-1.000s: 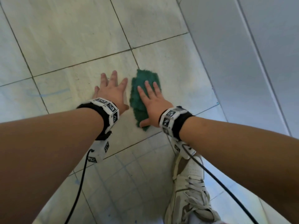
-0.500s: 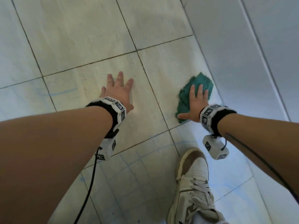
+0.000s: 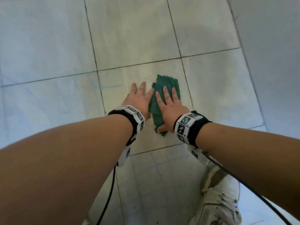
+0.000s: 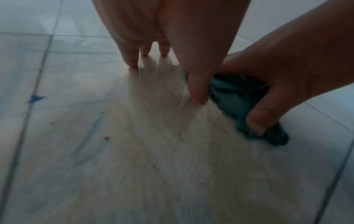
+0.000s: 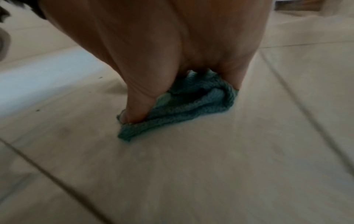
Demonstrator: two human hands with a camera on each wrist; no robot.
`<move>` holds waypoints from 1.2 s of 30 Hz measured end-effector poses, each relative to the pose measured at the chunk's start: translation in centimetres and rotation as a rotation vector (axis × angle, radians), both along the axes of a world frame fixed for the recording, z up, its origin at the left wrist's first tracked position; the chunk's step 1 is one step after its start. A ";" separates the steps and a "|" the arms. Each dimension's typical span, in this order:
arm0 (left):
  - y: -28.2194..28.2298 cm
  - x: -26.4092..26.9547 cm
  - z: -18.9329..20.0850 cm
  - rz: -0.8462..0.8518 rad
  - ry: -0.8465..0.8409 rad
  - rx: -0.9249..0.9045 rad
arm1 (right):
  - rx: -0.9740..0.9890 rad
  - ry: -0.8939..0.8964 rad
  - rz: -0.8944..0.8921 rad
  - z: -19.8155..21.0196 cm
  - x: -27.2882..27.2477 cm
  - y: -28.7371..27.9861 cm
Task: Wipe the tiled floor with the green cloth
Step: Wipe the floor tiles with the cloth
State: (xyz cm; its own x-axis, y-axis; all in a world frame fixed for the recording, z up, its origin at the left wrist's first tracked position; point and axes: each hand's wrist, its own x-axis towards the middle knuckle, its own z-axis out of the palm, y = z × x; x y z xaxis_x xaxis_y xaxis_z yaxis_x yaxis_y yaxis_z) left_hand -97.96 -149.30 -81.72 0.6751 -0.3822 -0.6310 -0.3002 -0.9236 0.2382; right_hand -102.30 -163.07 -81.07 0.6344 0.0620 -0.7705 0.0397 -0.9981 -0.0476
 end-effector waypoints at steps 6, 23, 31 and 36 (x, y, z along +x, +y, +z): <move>4.5 0.2 1.2 0.195 0.006 -0.025 | 0.116 -0.037 0.175 -0.8 2.8 7.5; 5.0 1.2 -1.5 0.021 -0.040 -0.026 | 0.179 -0.244 0.039 -1.5 5.0 1.8; 15.6 6.3 -1.5 0.253 -0.051 0.052 | 0.122 -0.179 0.239 -1.9 6.9 5.4; 18.7 7.2 -1.1 0.338 -0.025 0.117 | 0.121 -0.137 0.241 -1.5 7.4 5.5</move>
State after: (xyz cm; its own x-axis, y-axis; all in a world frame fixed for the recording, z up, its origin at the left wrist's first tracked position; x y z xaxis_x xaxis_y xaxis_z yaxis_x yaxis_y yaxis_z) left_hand -90.80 -130.56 -82.85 0.7670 -0.0610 -0.6387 0.0221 -0.9924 0.1213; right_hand -94.88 -157.59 -82.60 0.6880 0.3098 -0.6563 0.2890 -0.9465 -0.1438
